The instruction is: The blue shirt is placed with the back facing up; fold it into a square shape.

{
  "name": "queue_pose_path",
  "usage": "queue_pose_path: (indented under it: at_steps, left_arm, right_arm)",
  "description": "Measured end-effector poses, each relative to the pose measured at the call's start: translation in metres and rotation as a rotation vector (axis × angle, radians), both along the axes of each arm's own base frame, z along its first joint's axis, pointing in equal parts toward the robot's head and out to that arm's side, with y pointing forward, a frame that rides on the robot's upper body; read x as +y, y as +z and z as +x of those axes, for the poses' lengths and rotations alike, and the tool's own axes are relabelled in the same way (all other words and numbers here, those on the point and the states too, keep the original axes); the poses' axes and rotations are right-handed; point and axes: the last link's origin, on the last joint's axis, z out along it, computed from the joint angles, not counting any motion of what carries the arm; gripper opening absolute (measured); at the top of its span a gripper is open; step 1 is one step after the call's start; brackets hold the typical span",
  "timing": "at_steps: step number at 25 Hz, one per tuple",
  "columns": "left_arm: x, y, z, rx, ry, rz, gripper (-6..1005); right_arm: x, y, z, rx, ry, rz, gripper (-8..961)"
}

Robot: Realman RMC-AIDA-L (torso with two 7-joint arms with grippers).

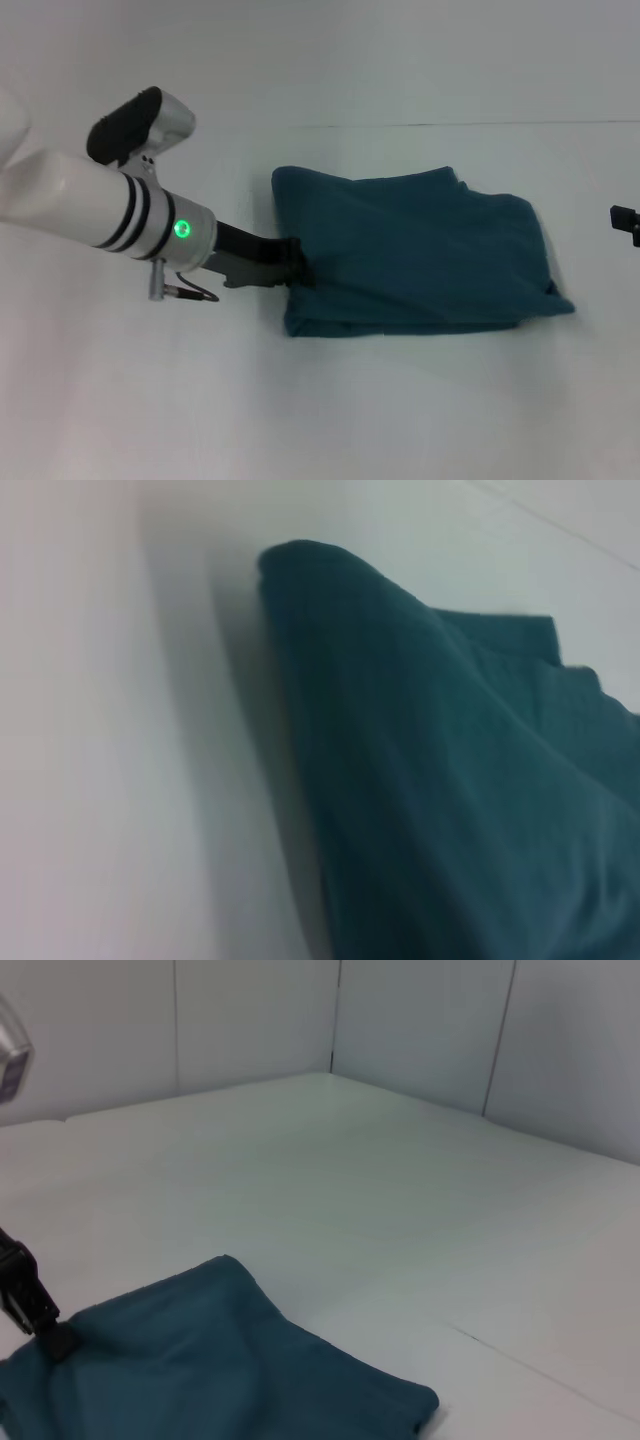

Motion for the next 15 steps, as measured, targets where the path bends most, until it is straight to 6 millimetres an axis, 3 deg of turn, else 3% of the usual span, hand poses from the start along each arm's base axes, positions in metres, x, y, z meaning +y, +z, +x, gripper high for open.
queue_pose_path:
  at_steps: [6, 15]
  left_arm:
    - [0.011, 0.029, -0.018, 0.058, -0.002, 0.045, 102]
    - [0.013, 0.058, -0.035, 0.1, 0.015, 0.069, 98]
  right_arm:
    - [0.002, -0.001, -0.002, 0.004, 0.004, 0.0, 767]
    - [0.007, -0.003, -0.009, 0.004, 0.024, -0.01, 766]
